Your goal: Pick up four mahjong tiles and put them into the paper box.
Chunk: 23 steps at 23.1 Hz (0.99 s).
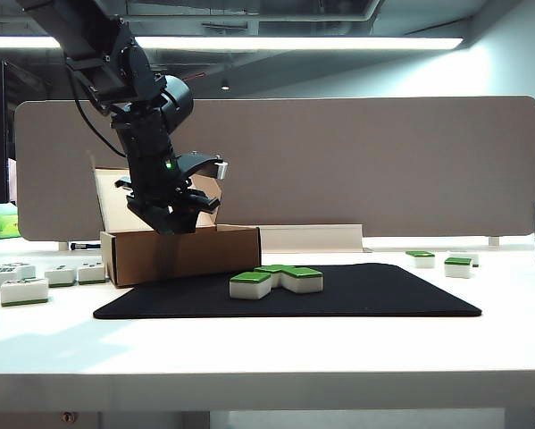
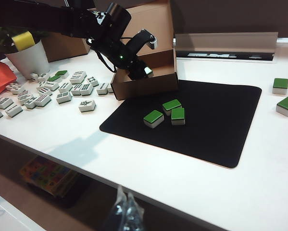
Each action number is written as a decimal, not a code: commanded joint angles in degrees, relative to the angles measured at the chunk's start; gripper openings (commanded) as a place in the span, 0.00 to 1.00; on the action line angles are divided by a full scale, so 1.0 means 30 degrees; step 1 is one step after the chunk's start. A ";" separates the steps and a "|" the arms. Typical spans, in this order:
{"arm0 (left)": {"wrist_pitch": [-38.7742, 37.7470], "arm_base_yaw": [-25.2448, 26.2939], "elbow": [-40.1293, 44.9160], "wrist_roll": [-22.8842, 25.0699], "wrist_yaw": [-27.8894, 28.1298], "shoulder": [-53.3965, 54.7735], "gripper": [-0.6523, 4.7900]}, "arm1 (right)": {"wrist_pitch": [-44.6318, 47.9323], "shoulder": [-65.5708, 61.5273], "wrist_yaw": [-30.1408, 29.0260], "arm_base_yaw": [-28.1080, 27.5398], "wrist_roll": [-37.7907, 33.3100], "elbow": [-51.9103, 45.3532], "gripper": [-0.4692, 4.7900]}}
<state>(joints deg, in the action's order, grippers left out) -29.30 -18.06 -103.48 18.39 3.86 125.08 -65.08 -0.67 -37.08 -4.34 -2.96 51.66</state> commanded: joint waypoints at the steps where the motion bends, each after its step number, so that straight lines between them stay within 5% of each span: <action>1: -0.0051 0.0015 -0.0051 0.0022 -0.0066 0.0262 0.57 | 0.0197 0.0226 0.0015 -0.0007 0.0058 0.0044 0.09; 7: -0.0583 0.0015 -0.0787 -0.0022 -0.0007 -0.0095 0.57 | 0.0197 0.0226 0.0000 -0.0007 0.0058 0.0044 0.09; 10: -0.2353 -0.0058 -0.1967 -0.1596 -0.0401 -0.0729 0.57 | 0.0197 0.0226 0.0000 -0.0007 0.0058 0.0044 0.09; 16: -0.7511 -0.0124 -0.3300 -0.3432 -0.7176 -0.2266 0.57 | 0.0204 0.0226 0.0022 -0.0007 0.0058 0.0044 0.09; 23: -1.1577 -0.1982 -0.3257 -0.4328 -0.5333 -0.1588 0.56 | 0.0204 0.0226 0.0022 -0.0007 0.0058 0.0044 0.09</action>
<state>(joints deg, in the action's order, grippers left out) -62.74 -23.11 -113.06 7.03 -13.30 120.11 -65.04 -0.67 -37.10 -4.34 -2.96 51.66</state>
